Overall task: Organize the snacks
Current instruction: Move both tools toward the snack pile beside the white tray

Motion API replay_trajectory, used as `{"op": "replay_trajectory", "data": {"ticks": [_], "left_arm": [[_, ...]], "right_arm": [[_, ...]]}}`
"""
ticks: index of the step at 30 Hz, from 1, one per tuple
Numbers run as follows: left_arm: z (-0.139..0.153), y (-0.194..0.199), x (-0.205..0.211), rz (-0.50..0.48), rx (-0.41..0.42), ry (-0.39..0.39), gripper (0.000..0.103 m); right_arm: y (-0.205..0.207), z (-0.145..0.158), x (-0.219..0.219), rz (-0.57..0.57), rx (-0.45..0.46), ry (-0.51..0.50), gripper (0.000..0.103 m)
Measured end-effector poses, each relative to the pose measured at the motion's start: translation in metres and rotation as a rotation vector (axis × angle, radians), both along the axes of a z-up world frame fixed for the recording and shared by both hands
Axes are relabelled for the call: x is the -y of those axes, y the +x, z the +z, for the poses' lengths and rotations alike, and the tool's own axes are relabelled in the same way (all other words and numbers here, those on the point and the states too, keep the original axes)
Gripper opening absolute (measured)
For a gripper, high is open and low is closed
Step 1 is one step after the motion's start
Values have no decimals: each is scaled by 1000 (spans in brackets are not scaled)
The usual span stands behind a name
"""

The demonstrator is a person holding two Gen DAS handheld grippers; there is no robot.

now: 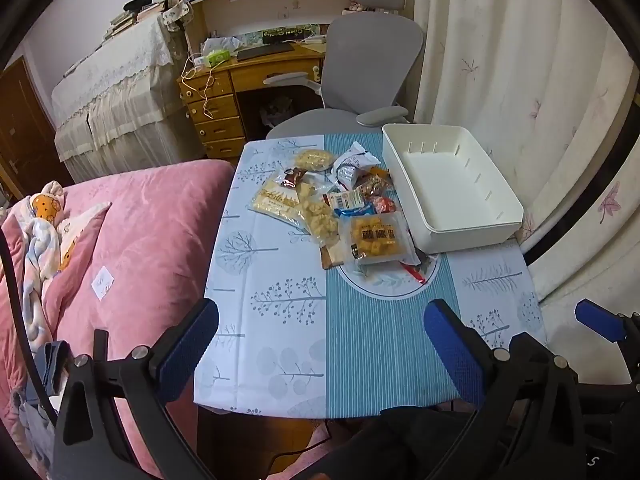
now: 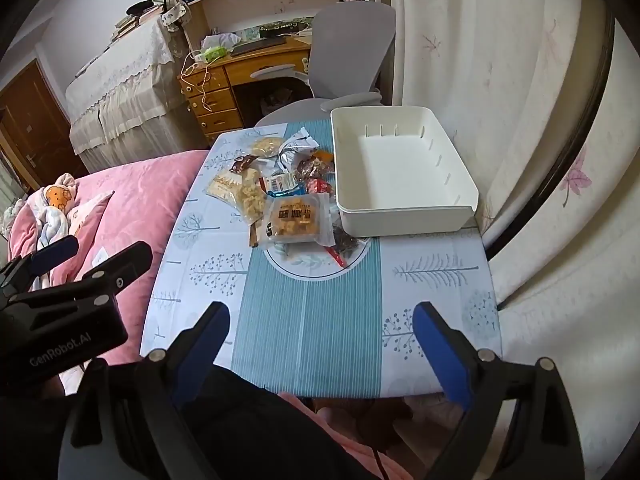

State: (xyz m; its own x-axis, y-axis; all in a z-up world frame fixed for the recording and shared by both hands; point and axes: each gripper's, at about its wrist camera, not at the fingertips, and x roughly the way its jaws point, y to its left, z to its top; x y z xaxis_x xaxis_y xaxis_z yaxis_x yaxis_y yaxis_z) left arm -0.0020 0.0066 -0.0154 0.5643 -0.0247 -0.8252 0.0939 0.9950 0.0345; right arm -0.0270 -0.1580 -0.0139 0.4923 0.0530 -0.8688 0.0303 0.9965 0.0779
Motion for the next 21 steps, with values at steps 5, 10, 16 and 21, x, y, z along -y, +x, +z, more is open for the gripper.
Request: {"op": "replay_trajectory", "data": {"ticks": [5,10,16,21], "left_arm": [[-7,-1,-1,4,-26,-5,102],[-14,-4,-3,2,-54,-6,102],[-20,-6,-13,16,-98,-24,102],[-28,-7,-23,35,-129,-28,102]], "right_arm": [[-4,-2,-1,3,-6,-3,93],[-8,-1,-2,5,1,-2,92],[-10,0,-4,7,2,-7,92],[-11,0,-6,12,8,-16,92]]}}
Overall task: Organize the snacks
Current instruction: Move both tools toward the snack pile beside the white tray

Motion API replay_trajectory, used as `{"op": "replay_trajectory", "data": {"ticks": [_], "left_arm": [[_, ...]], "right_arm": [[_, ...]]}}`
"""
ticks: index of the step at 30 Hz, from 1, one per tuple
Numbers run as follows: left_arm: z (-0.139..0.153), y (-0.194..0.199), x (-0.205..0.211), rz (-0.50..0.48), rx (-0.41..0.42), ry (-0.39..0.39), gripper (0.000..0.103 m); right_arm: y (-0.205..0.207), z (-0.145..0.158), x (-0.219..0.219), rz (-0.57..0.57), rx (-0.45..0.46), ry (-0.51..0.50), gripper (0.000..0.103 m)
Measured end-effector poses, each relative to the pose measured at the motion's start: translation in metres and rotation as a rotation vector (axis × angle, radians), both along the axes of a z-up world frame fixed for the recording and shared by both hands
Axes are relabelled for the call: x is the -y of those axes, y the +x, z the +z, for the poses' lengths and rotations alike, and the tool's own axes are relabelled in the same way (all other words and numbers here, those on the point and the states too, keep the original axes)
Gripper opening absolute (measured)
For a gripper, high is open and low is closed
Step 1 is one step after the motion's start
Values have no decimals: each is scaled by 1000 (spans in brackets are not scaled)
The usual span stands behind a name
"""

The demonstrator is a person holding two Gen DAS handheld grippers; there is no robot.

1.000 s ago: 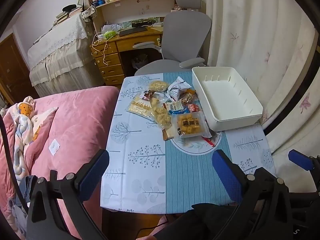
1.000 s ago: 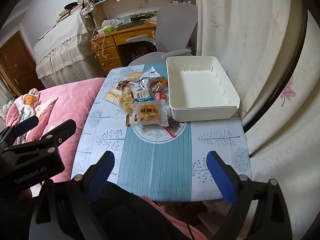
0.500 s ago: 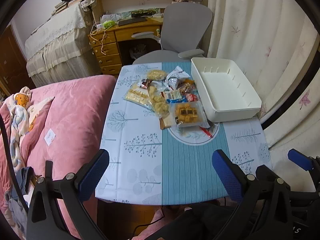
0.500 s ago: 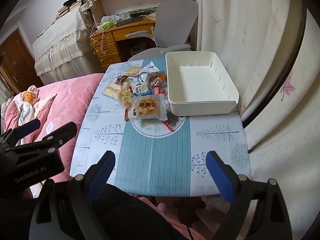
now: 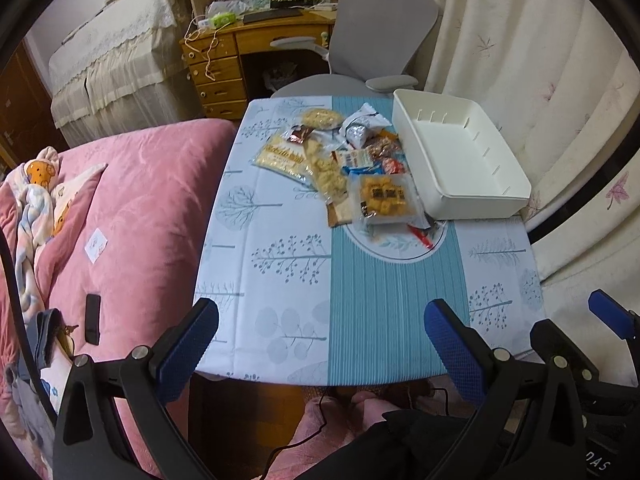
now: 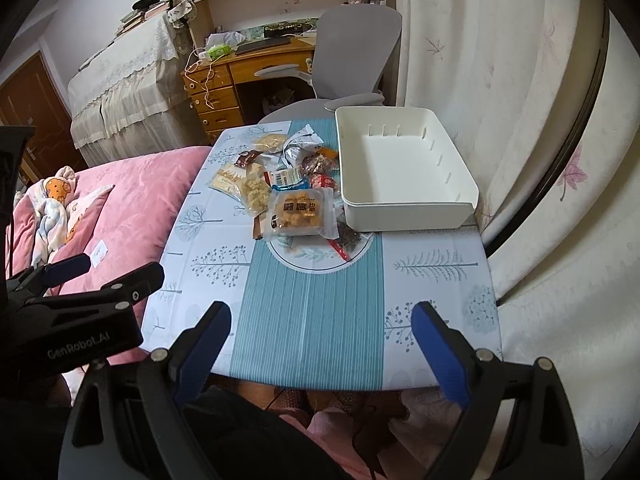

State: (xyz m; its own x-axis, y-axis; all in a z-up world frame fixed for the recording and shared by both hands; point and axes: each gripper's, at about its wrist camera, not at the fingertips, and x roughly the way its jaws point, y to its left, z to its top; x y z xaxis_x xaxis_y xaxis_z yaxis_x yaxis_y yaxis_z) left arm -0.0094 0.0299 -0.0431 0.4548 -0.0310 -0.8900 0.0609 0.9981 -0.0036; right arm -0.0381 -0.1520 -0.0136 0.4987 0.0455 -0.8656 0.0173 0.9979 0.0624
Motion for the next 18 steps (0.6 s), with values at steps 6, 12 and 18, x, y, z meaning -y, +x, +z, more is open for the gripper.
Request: {"op": "replay_trajectory", "data": {"ticks": [6,12,18], "left_arm": [[-1,4,-10,-2,6,3,102],[1,15,-22,-22,18,7,102],[0,26,-38,-51,16,-3,102]], "right_arm": [[-1,1,-10,-2,3,-11,92],[1,4,-21,-24,21,-15,92],[8,3,-37,-56,28,-21,92]]}}
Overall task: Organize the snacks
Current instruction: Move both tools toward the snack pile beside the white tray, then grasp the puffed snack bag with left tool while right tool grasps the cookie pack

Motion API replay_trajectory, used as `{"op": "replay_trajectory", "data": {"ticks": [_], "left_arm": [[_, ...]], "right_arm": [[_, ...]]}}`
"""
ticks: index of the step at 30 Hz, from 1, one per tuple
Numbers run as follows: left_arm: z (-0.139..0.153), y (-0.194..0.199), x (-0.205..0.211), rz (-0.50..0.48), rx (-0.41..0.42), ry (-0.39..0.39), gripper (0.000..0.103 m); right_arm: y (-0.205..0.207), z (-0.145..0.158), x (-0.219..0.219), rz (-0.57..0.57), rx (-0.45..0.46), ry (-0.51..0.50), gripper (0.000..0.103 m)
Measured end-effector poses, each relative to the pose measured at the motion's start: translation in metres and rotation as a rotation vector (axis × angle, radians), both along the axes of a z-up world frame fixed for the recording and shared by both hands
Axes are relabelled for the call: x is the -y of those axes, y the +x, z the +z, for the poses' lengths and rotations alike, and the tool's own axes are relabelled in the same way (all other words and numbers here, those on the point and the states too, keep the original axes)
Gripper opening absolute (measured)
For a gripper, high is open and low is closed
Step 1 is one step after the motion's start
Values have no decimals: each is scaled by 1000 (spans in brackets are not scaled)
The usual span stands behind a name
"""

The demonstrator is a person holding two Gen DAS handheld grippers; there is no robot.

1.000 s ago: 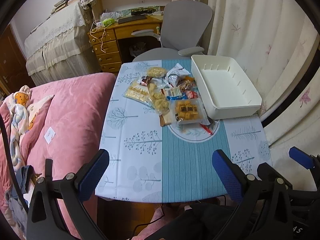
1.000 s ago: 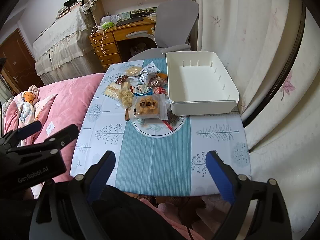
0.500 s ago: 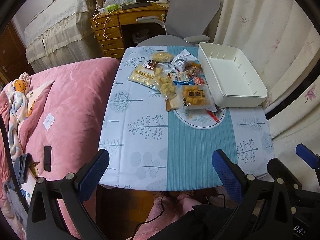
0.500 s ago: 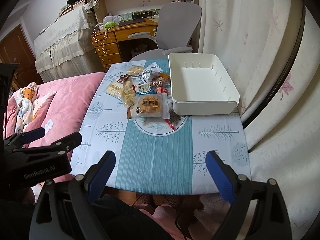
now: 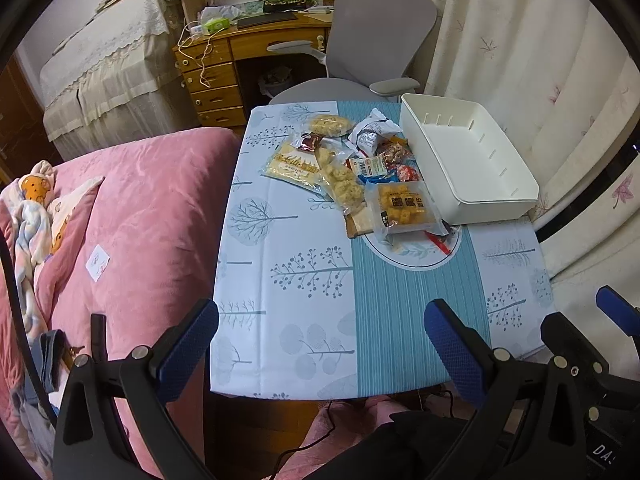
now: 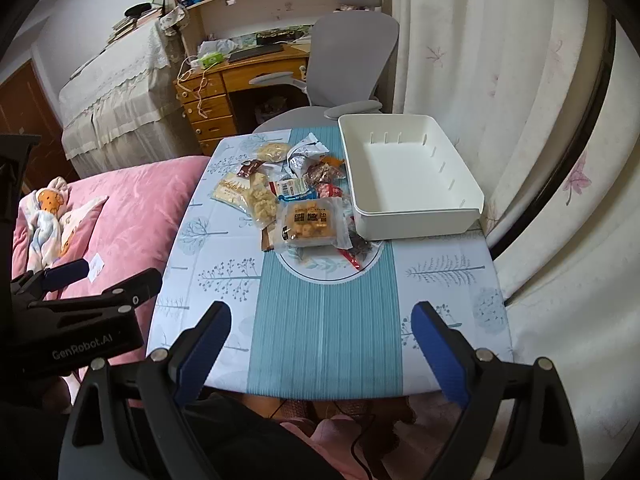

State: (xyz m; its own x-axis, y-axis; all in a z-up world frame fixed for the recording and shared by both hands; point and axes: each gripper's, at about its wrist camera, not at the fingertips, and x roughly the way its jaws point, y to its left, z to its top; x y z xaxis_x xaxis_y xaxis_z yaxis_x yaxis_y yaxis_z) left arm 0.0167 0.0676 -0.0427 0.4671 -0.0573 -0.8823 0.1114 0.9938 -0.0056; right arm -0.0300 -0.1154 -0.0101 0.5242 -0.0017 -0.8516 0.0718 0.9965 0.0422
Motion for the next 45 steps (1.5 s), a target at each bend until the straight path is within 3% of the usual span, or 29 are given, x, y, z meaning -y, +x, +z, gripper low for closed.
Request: {"op": "replay_trajectory", "data": {"ticks": [11,23,38,45], "left_arm": [[-10,16,-11,-54,-31,-35,102],[-15,41,0,-101,-13,-9,102],[-35,136,5,-74,-22,-27,102],[-72,194,13,-30,-113,-66,102]], "right_arm": [[-5,-2,-19,-76,23,-31,92],[-1,-3,-17,-119,43,-26,92],[89,-38,-7,-69,6,73,92],[135,-65,-2,-37,9,60,92]]}}
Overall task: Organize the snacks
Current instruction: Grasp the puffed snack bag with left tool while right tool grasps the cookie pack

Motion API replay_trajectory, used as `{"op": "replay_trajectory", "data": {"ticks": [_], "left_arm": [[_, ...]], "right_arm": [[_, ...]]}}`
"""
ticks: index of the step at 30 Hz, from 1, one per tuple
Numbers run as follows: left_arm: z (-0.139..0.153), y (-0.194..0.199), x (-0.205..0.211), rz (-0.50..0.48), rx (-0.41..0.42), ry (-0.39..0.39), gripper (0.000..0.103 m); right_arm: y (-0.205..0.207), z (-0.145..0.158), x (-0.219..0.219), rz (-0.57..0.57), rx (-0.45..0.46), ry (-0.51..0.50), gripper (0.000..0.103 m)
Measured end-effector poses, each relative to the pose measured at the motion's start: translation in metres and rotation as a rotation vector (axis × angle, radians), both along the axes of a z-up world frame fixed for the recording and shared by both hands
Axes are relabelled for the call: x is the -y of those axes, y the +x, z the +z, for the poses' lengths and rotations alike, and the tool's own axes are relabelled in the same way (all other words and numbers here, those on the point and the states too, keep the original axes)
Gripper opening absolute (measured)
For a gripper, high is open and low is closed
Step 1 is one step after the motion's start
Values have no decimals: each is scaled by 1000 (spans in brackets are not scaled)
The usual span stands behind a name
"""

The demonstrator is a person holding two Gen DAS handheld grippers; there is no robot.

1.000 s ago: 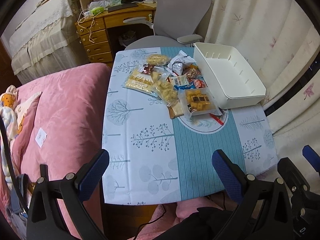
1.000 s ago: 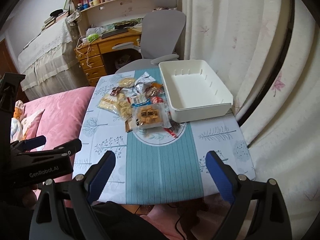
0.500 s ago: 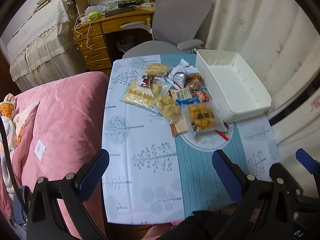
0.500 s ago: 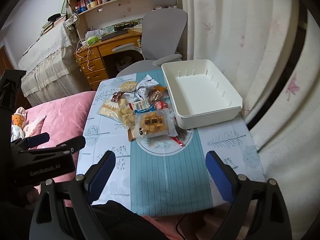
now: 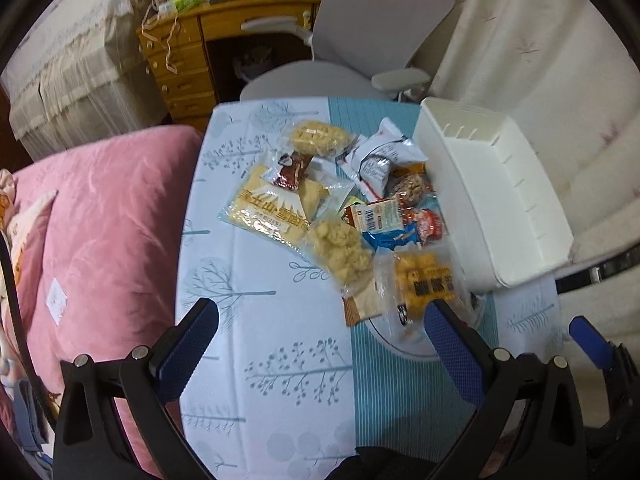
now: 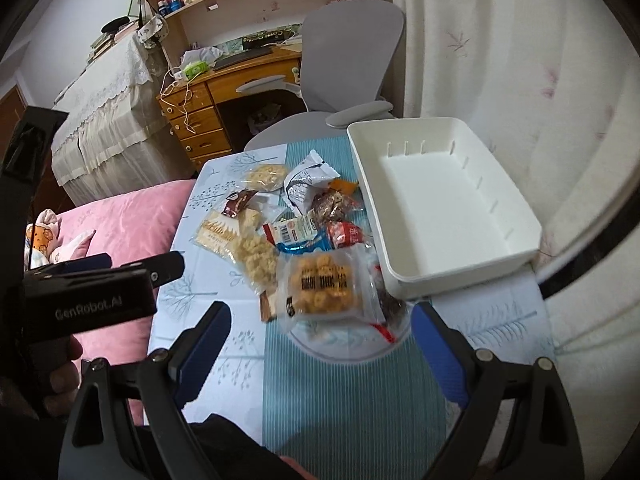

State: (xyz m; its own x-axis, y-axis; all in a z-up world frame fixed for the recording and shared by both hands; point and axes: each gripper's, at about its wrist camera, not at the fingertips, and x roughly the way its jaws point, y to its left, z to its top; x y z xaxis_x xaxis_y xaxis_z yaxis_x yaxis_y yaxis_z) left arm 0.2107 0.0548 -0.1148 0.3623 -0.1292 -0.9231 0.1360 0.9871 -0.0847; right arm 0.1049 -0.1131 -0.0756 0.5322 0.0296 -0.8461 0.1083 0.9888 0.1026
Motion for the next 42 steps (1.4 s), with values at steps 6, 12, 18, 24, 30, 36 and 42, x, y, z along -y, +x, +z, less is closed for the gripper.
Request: {"op": "replay_trajectory", "data": {"ticks": [6,12,18,24,30,36,42], "left_arm": [[-44,38,11,9,-107,-19,102],[-87,70,20,40,-166,-14,102],[-125,91,27,61,-240,-33,99],[-143,101,29,87,-268,-57,92],[-152,110,31,102,-282,-82,75],[-151,112,32,106,-273,-106,45],[-145,100,30,107,-261,-116,34]], "right_arm": [[39,-43,2,29,-79,2,92],[63,-91,-1,47,-140,-31,92],[77,-133,-4,8,-209,-78,92],[83,-155,-10,15,-223,-82,93],[89,-165,-18,43,-199,-109,102],[92,-167,-21,65,-186,-134,103],[89,-163,-20,85,-199,-133,94]]}}
